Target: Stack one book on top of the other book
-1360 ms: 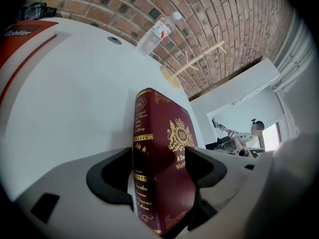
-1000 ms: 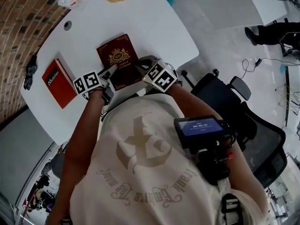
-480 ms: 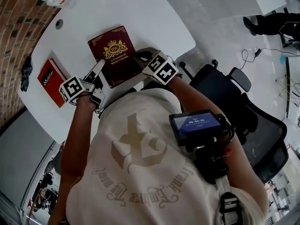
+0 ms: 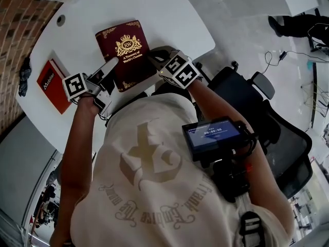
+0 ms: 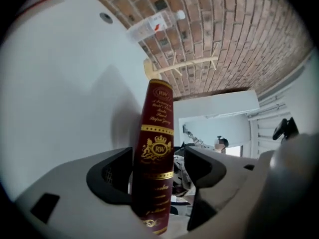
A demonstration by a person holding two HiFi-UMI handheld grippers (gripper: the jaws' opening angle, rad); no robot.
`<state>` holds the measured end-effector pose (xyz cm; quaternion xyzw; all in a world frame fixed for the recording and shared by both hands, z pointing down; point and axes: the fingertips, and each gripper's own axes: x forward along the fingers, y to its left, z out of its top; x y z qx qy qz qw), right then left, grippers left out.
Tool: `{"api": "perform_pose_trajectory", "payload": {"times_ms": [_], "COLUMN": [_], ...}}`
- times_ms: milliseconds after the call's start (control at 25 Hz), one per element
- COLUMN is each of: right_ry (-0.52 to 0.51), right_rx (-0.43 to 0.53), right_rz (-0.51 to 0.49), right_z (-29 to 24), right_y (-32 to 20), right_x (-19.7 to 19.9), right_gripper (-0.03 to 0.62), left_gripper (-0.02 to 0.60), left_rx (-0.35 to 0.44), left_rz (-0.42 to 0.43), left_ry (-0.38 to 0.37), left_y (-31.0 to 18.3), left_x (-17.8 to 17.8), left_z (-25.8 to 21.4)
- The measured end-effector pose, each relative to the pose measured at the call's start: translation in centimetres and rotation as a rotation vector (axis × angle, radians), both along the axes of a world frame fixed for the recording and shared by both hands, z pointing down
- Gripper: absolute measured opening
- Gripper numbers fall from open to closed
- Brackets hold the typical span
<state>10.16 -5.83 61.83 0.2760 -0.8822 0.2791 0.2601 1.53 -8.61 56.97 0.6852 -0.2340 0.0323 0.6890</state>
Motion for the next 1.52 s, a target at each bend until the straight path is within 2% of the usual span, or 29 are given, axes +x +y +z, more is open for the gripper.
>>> {"api": "perform_pose_trajectory", "payload": {"times_ms": [80,240,280,400,560,760,1120,1520], "right_ry": [0.000,0.013,0.012,0.001,-0.008,-0.009,-0.001,-0.002], "right_rx": [-0.004,0.008,0.010,0.015,0.027,0.034,0.037,0.052], "right_rz": [-0.004,-0.029,-0.034,-0.048,-0.068,-0.077,-0.091,-0.089], "right_z": [0.2,0.2,0.1,-0.3,-0.4,-0.8,-0.7,-1.2], "right_y": [0.0,-0.1,-0.1,-0.1,0.0,0.0,0.3,-0.2], "right_x": [0.3,0.3,0.1,-0.5,-0.5,-0.9,-0.8,-0.7], "right_gripper": [0.021,0.023,0.023,0.023,0.023,0.023,0.023,0.023], "left_gripper": [0.331,0.331,0.331,0.330,0.317,0.242,0.238,0.236], "left_rx": [-0.005,-0.001,-0.004,-0.006,-0.020,-0.026,-0.023,-0.002], "left_rz": [0.066,0.157,0.171,0.208,0.203,0.204,0.201,0.135], "left_ry": [0.028,-0.024,-0.045,-0.166,-0.212,-0.239,-0.226,-0.199], "left_y": [0.6,1.0,1.0,1.0,1.2,1.1,1.3,1.0], "left_x": [2.0,4.0,3.8,2.4,2.4,1.7,1.8,1.6], "left_z": [0.2,1.1,1.2,2.6,3.8,4.2,4.5,4.2]}}
